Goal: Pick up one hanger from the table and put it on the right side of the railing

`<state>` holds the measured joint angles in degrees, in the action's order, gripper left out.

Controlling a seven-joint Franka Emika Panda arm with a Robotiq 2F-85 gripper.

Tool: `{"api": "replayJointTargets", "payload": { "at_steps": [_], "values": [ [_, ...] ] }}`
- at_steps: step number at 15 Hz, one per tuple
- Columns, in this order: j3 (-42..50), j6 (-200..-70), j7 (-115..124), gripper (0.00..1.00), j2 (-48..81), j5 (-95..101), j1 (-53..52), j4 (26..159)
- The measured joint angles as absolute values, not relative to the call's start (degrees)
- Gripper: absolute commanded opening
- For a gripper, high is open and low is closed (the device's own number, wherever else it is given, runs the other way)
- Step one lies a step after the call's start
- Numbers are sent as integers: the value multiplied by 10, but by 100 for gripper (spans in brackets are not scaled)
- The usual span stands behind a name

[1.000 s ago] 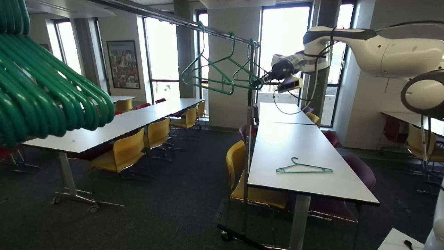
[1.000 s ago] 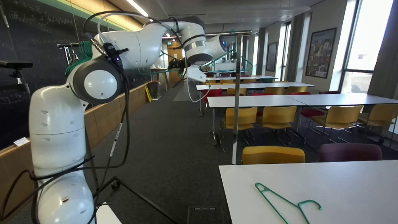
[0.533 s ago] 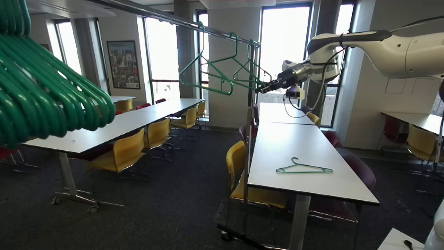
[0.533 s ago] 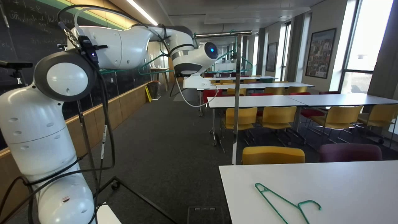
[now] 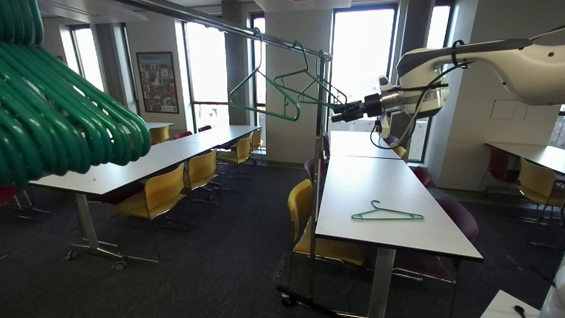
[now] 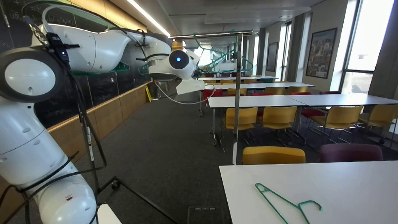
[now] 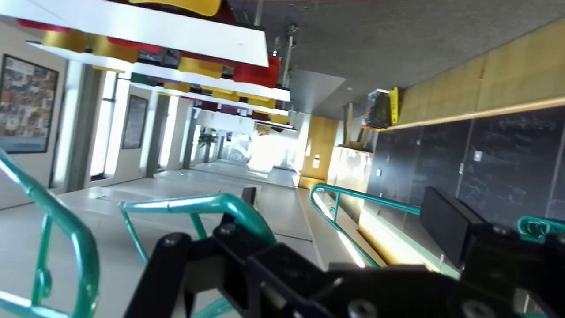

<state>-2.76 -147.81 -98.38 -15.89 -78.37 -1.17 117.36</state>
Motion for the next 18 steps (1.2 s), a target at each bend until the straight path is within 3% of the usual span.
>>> {"api": "replayJointTargets", "payload": {
  "at_steps": [4, 11, 18],
  "values": [
    [-77, -1640, -1058, 100, -175, -825, -27, 1202],
    [-123, -1772, -1101, 100, -164, -826, -30, 1204],
    [-130, -1710, -1011, 100, -132, -655, -12, 1198]
  ]
}}
